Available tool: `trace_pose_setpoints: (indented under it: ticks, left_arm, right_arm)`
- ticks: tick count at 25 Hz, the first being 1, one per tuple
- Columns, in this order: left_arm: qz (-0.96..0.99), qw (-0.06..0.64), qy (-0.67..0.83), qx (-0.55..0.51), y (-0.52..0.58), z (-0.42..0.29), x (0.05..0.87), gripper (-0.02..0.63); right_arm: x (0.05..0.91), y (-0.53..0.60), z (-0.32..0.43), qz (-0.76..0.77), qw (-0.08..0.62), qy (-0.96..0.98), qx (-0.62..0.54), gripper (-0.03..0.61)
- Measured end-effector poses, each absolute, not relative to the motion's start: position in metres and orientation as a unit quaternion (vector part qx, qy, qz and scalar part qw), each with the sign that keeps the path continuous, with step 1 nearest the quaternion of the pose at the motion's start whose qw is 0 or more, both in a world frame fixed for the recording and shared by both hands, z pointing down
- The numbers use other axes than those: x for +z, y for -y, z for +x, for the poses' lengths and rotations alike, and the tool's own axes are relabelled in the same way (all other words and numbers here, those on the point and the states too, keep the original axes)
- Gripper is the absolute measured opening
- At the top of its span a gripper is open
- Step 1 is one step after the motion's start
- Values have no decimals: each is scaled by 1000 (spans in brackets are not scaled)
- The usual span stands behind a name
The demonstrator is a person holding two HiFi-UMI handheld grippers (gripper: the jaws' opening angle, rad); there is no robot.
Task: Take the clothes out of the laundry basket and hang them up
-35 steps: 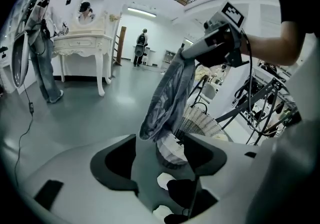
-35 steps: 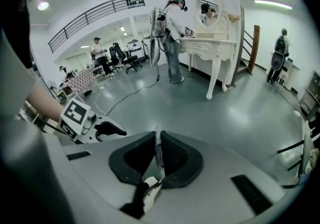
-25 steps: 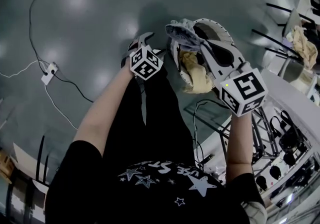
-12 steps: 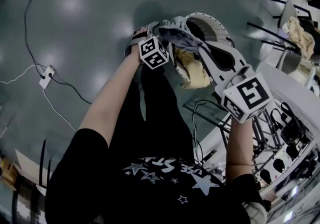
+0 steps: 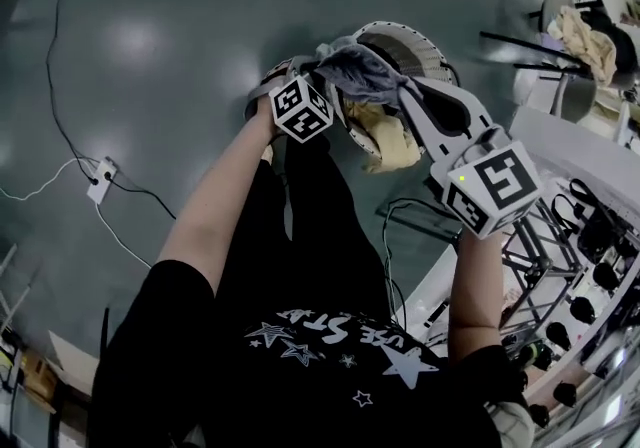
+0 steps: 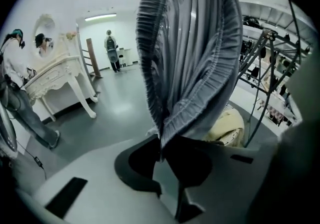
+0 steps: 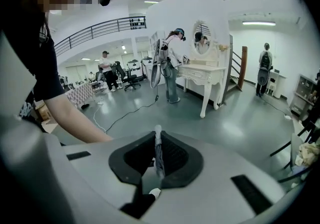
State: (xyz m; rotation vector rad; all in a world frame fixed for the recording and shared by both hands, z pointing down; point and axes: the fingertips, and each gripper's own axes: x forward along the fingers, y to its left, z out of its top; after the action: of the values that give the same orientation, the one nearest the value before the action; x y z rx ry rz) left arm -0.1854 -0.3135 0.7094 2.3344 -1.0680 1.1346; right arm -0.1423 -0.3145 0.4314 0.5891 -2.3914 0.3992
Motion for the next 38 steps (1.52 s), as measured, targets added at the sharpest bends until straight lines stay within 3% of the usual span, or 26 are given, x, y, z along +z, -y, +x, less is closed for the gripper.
trace_pose_setpoints:
  ticks: [10,20,31,38]
  left_arm:
    - [835,93,357,407,280,-235,585,44]
    - [867,-31,285,408,273,-208,455,44]
    - [881,-190,266,343,274,-85,285,44]
    - [902,-250,210,282,230,61,223,44]
  right_arm:
    - [390,282,-81,388,275,864,167,31]
    - [318,230,18,520,221,805,183,37]
    - [198,139,135,609,114,778,104,41]
    - [159,35,241,670,47,736,91,46]
